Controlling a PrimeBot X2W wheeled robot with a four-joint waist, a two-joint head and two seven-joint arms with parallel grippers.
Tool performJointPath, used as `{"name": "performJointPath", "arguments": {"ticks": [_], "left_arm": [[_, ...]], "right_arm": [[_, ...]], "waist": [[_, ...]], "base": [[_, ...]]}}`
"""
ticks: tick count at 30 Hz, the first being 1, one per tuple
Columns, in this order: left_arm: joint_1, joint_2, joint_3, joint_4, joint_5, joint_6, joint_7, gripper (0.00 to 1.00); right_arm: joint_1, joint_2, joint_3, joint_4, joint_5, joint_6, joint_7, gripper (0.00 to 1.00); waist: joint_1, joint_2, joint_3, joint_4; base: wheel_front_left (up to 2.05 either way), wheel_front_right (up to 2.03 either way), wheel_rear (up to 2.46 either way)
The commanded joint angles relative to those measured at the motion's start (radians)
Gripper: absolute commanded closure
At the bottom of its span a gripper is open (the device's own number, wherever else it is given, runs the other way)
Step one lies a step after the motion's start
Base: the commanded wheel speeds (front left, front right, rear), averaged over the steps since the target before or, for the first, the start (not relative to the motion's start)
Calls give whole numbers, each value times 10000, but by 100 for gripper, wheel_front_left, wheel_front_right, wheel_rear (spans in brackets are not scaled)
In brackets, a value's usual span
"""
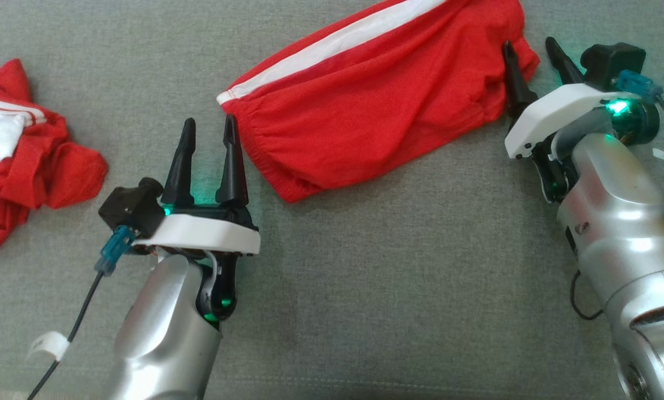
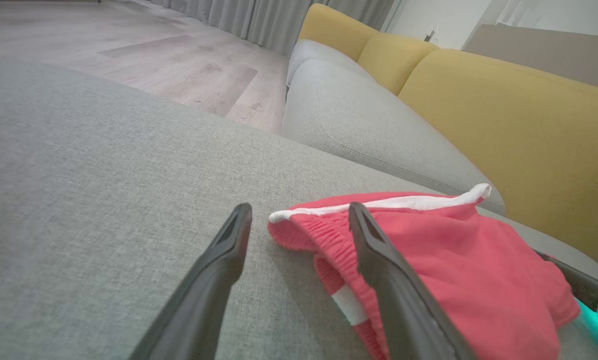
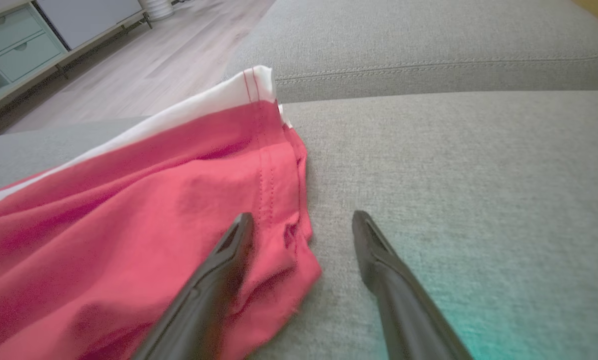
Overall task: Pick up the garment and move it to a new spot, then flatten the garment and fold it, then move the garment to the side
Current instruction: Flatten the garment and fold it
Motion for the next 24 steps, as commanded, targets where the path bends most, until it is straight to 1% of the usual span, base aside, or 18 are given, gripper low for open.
{"name": "performJointPath", "arguments": {"ticks": [1, 5, 9, 10, 11, 12, 15, 19, 20, 24], "left_arm": [[98, 168, 291, -331, 50, 67, -51, 0], [149, 168, 248, -406, 105, 125, -51, 0], [179, 168, 225, -388, 127, 149, -51, 0], [179, 168, 225, -388, 127, 149, -51, 0], [177, 168, 217, -383, 120, 156, -51, 0], [174, 168, 206, -384, 117, 170, -51, 0], [212, 168, 260, -367, 140, 201, -51, 0], [422, 168, 425, -228, 272, 178, -51, 0], [624, 168, 577, -176, 385, 168, -51, 0], [1140, 168, 987, -141, 461, 176, -51, 0]], "right_arm": [[-79, 254, 202, -268, 92, -7, -182, 0], [-63, 268, 305, 5, 175, -7, -170, 0], [-56, 307, 319, 669, 273, -7, 564, 0], [-56, 307, 319, 669, 273, -7, 564, 0], [-43, 319, 301, 742, 324, -7, 674, 27], [-16, 341, 351, 769, 350, -7, 716, 100], [115, 366, 305, 791, 621, -7, 588, 100], [533, 313, 77, 699, 1130, -7, 121, 100], [975, 354, -165, 575, 1607, -7, -46, 100], [2224, 376, -249, 97, 2384, -7, -212, 100]], "waist": [[0, -1, -22, 36], [0, -1, -79, 103], [0, -1, -71, 163], [0, -1, -71, 163], [0, -1, -66, 179], [0, -1, -66, 195], [0, -1, -154, 166], [0, -1, -551, 1], [0, -1, -861, -173], [0, -1, -1480, -525]], "base": [[0, 0, 0], [0, 0, 0], [0, 0, 0], [0, 0, 0], [0, 0, 0], [0, 0, 0], [0, 0, 0], [0, 0, 0], [0, 0, 0], [0, 0, 0]]}}
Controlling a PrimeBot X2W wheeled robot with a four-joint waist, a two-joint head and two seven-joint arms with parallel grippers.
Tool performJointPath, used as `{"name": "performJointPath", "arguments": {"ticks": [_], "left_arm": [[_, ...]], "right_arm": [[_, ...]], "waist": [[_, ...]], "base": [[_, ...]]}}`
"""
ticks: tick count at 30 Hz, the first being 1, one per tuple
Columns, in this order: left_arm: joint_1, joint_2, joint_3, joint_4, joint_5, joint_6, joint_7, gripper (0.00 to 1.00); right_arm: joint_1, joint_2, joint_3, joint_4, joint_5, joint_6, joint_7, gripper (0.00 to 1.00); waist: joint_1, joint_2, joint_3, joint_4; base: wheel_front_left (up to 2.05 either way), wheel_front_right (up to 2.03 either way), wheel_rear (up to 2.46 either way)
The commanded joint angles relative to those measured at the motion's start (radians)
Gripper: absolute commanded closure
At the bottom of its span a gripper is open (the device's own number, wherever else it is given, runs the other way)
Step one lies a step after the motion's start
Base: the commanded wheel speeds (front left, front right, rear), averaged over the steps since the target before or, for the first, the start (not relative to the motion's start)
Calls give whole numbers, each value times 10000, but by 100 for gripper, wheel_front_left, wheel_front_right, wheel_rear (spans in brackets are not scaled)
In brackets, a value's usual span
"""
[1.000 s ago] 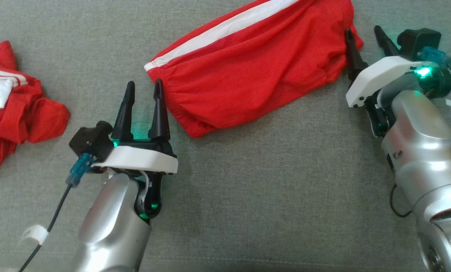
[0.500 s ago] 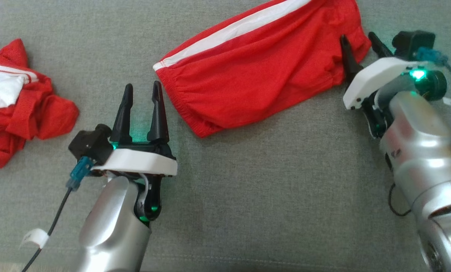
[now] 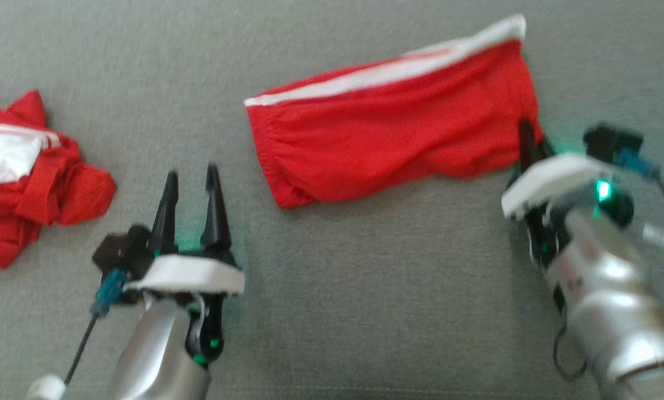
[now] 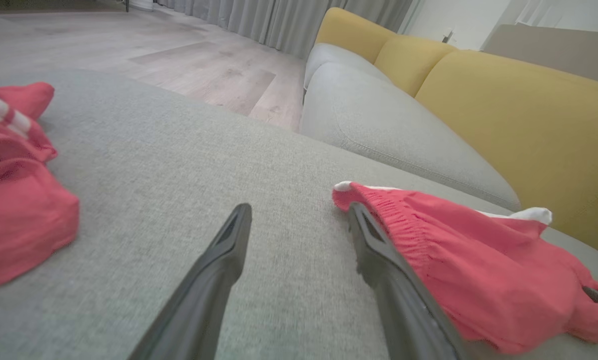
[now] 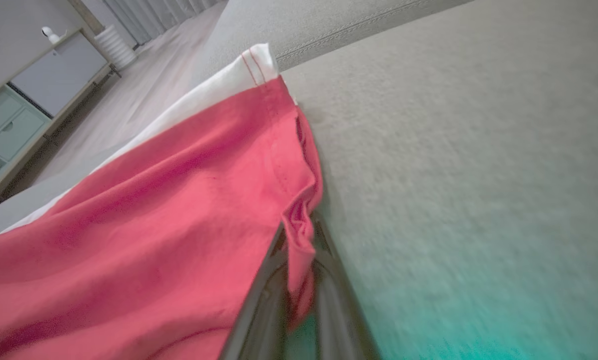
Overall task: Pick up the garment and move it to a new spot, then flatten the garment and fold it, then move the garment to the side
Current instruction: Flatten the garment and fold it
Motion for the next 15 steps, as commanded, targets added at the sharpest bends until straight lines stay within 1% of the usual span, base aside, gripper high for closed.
{"name": "performJointPath", "arguments": {"ticks": [1, 5, 9, 12, 15], "left_arm": [[150, 150, 440, -240, 140, 10, -53, 0], [803, 150, 760, -194, 351, -55, -53, 0], [1358, 150, 883, -100, 512, -145, -53, 0], [1550, 150, 843, -98, 551, -172, -53, 0], [1580, 150, 768, -163, 560, -164, -53, 0]], "right_arm": [[892, 107, 149, -174, 283, -7, -72, 100], [1949, -56, 163, -842, 904, -7, -125, 100], [2567, -206, 194, -1380, 1283, -7, -140, 100], [2648, -421, 90, -1990, 1214, -7, -143, 100], [2551, -425, 20, -2900, 979, -7, -144, 100]], "waist": [[0, -1, -554, -395], [0, -1, -1079, -718], [0, -1, -1347, -913], [0, -1, -1366, -924], [0, -1, -1338, -866]], "base": [[0, 0, 0], [0, 0, 0], [0, 0, 0], [0, 0, 0], [0, 0, 0]]}}
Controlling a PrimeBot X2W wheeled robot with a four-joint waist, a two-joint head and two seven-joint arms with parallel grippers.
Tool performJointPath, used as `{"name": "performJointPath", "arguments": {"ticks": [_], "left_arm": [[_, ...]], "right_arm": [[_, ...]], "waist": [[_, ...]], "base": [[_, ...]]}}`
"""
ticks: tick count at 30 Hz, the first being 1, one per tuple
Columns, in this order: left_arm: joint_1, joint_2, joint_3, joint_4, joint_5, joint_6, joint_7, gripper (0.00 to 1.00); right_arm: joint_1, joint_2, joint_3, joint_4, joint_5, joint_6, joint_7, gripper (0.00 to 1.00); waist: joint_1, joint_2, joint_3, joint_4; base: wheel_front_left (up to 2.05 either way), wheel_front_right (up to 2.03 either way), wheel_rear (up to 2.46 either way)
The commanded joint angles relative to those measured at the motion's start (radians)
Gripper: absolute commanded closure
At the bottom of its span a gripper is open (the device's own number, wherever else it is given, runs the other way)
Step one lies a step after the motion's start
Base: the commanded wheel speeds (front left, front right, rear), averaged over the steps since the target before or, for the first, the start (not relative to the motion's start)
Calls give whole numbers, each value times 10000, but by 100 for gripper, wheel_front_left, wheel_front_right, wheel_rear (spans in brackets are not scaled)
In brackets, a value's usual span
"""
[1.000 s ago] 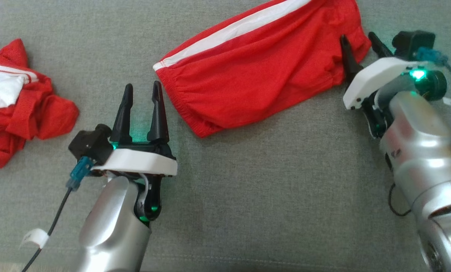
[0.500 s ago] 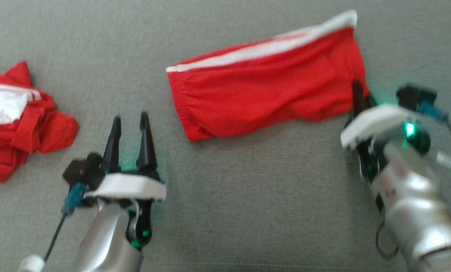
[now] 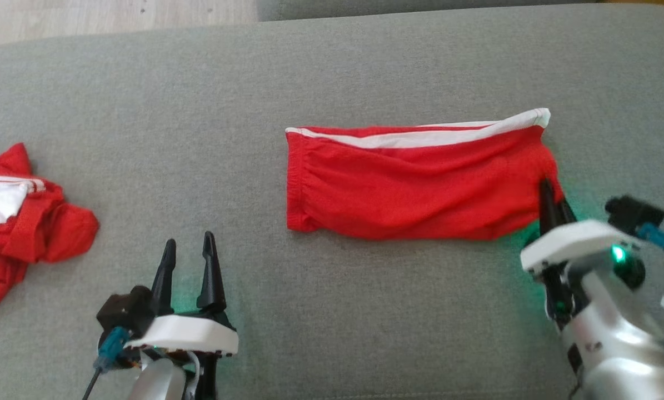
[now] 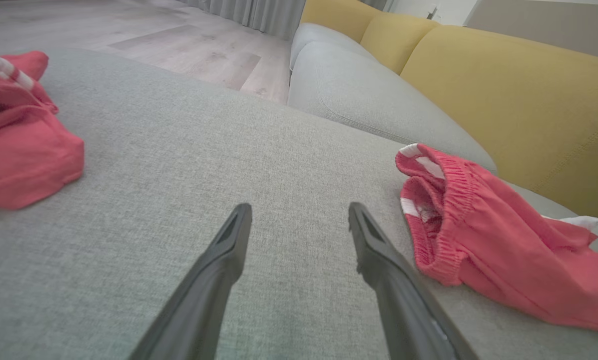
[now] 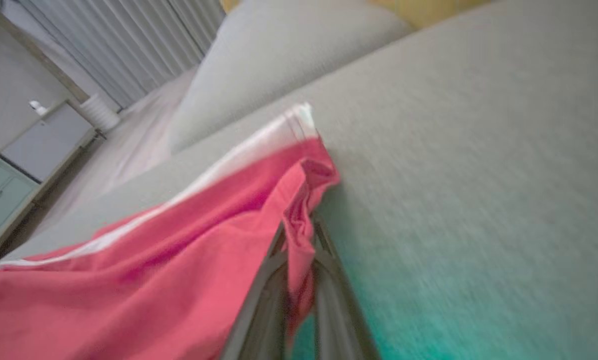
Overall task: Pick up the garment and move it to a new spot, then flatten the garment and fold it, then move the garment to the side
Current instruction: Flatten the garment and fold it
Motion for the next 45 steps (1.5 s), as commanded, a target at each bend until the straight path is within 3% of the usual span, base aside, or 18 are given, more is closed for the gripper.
{"name": "performJointPath", "arguments": {"ticks": [1, 5, 9, 13, 15, 16, 17, 23, 27, 34, 38, 42, 45], "left_arm": [[-179, 135, 285, -302, 17, -4, -53, 0], [-185, 135, 168, -351, -51, -12, -53, 0], [-206, 135, 62, -334, -97, 17, -53, 0], [-108, 135, -14, -281, -111, 30, -53, 0], [-96, 135, -29, -259, -106, 31, -53, 0], [-93, 135, -48, -234, -100, 38, -53, 0], [-92, 135, -51, -196, -110, 69, -53, 0], [-199, 135, 177, -82, 234, 238, -53, 0], [-176, 135, 487, -157, 805, 308, -53, 0], [29, 135, 1029, -392, 2125, 343, -53, 0], [239, 135, 1165, -511, 2658, 362, -53, 0], [663, 135, 1124, -654, 2818, 414, -53, 0], [1020, 135, 988, -783, 2806, 528, -53, 0]], "right_arm": [[-412, 114, 271, -759, -211, -7, -64, 100], [-840, 562, 1113, -2047, -368, -7, -65, 100], [-1073, 904, 3049, -3000, -157, -7, -55, 100], [-998, 1012, 4983, -3291, 369, -7, 259, 100], [-936, 1018, 5406, -3324, 565, -7, 326, 100], [-862, 1021, 5785, -3397, 818, -7, 336, 76], [-782, 1023, 6118, -3516, 1126, -7, 318, 0], [-582, 1026, 7042, -3633, 2019, -7, 45, 0], [-441, 1001, 6252, -3314, 1680, -7, -54, 0], [623, 867, 2356, -3492, -915, -7, -63, 0], [1317, 966, 768, -3732, -2336, -7, -64, 0], [2062, 1017, -4, -3805, -3178, -7, -65, 0], [2585, 1024, -137, -3732, -3169, -7, -65, 0]], "waist": [[2, -1, 1, 65], [2, -1, 40, 212], [2, -1, 6, 478], [2, -1, -61, 710], [2, -1, -77, 763], [2, -1, -92, 814], [2, -1, -104, 848], [2, -1, -215, 691], [2, -1, -347, 366], [2, -1, -522, -193], [2, -1, -640, -345], [2, -1, -880, -383], [2, -1, -1019, -383]], "base": [[0, 0, 0], [0, 0, 0], [0, 0, 0], [0, 0, 0], [0, 0, 0], [0, 0, 0], [0, 0, 0], [0, 0, 0], [0, 0, 0], [0, 0, 0], [0, 0, 0], [0, 0, 0], [0, 0, 0]]}}
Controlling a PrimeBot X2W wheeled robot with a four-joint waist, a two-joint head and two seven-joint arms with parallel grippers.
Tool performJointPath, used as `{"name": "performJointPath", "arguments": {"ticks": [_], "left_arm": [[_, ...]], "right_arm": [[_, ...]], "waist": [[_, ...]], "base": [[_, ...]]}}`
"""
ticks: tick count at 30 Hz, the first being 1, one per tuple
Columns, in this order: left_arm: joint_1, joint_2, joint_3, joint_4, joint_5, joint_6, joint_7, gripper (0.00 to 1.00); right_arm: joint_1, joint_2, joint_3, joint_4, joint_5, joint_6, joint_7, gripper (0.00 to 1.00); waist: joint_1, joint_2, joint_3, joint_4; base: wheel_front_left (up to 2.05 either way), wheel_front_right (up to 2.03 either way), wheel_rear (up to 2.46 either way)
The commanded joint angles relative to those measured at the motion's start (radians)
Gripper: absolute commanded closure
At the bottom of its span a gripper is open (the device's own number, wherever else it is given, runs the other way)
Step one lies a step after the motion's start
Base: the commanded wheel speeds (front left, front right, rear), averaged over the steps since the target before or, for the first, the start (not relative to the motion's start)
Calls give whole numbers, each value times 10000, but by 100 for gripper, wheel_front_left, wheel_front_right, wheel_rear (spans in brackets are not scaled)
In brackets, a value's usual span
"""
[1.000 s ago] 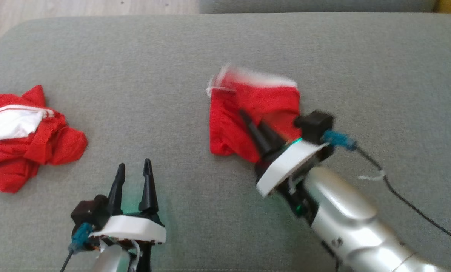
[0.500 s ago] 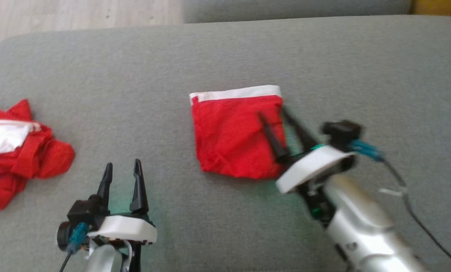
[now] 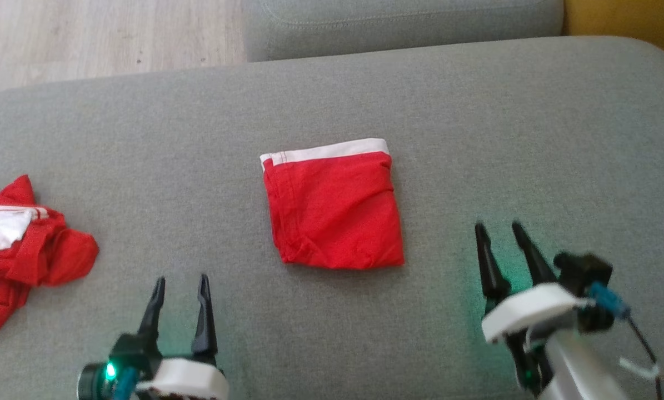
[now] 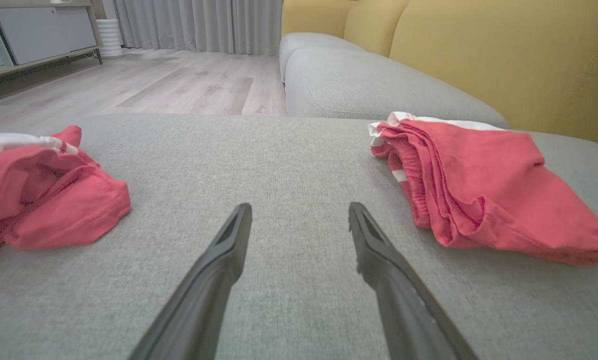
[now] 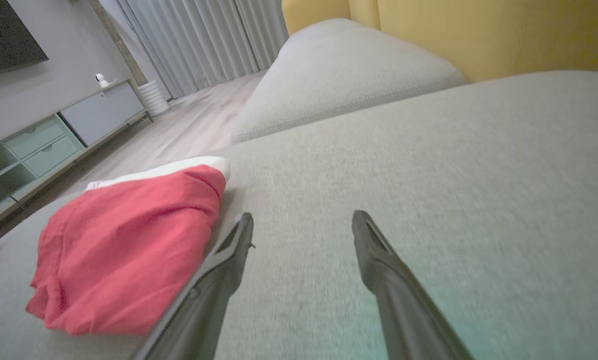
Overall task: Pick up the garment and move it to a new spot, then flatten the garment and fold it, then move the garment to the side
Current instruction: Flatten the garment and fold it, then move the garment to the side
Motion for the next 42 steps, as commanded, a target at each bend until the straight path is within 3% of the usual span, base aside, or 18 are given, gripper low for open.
{"name": "performJointPath", "arguments": {"ticks": [1, 7, 15, 20, 25, 26, 27, 28, 35, 42], "left_arm": [[-23, 108, 167, -439, 21, 152, -53, 0], [28, 108, -145, -555, -87, 302, -53, 0], [-422, 108, -511, -533, -178, 281, -53, 0], [-682, 108, -1032, -393, -419, 237, -53, 0], [-830, 108, -1388, -345, -598, 238, -53, 0], [-844, 108, -1411, -345, -591, 225, -53, 0], [-850, 108, -1378, -330, -621, 261, -53, 0], [-862, 108, -1367, -328, -630, 262, -53, 0], [-1009, 108, -1259, -343, -555, 271, -53, 0], [-1096, 108, -1249, -461, -420, 96, -53, 0]], "right_arm": [[98, 142, 150, -238, 11, -7, -109, 0], [265, 145, 223, -216, 118, -7, -110, 0], [-1032, 145, 1323, 103, 595, -7, -110, 0], [-2320, 146, 2136, 1345, 870, -7, -110, 0], [-2922, 146, 2288, 3189, 1338, -7, -95, 0], [-2997, 146, 2329, 3429, 1438, -7, -97, 10], [-3075, 146, 2477, 3784, 1713, -7, -101, 89], [-3104, 146, 2557, 3898, 1852, -7, -103, 100], [-3362, 146, 2935, 4156, 2147, -7, -108, 100], [-3215, 146, 1887, 3555, 1612, -7, -109, 100]], "waist": [[1, -1, -76, -2], [1, -1, 20, 24], [1, -1, 600, 313], [1, -1, 1007, 1002], [1, -1, 1297, 1638], [1, -1, 1354, 1716], [1, -1, 1408, 1796], [1, -1, 1432, 1816], [1, -1, 1513, 1560], [1, -1, 1166, 448]], "base": [[0, 0, 0], [0, 0, 0], [0, 0, 0], [0, 0, 0], [0, 0, 0], [0, 0, 0], [0, 0, 0], [0, 0, 0], [0, 0, 0], [0, 0, 0]]}}
